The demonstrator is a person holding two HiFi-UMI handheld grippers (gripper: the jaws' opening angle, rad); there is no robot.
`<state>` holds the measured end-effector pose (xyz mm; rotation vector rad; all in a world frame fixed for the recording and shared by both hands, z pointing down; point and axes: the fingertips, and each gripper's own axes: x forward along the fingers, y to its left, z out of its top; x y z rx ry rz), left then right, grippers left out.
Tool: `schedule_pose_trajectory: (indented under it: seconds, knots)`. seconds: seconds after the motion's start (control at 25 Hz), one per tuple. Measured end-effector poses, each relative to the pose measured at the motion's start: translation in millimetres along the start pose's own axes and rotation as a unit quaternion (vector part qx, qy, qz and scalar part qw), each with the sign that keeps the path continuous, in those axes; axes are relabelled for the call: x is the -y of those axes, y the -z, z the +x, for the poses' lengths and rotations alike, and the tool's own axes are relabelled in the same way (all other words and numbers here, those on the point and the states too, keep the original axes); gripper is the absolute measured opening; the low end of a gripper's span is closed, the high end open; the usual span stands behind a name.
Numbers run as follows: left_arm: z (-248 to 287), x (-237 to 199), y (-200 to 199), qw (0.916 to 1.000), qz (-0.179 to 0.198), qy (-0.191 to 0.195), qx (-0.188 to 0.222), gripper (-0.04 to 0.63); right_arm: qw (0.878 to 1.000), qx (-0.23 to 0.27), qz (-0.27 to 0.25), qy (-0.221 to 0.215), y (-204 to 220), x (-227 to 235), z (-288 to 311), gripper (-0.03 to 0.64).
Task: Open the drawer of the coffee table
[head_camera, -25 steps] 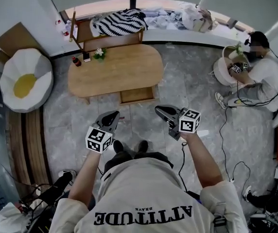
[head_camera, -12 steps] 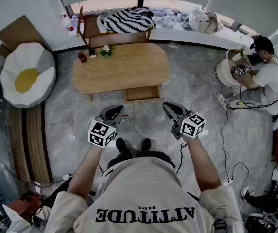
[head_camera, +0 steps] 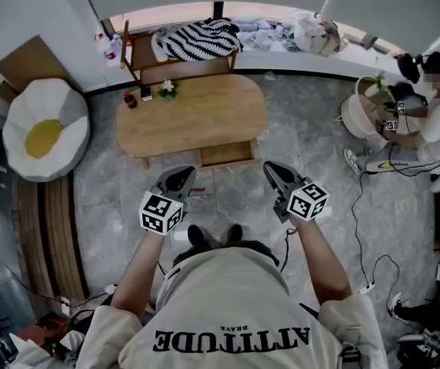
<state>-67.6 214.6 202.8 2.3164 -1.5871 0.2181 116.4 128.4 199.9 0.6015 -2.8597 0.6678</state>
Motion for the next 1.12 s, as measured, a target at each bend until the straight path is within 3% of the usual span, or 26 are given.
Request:
schedule_pose_trajectory:
  seconds: [0.44,1.12]
  knots:
    - [-6.6,7.2,-6.5,1.0000,0.007,-0.001,0.002,0.020,1.000,0.011,-0.004,0.018,-8.7,1.3,-12.2,0.017]
    - [-25.8,27.7,0.0,0.9998,0.005,-0.016,0.009,0.020,1.000,0.014,-0.014,0.003,-13.6,-11.4,-29.5,0.017]
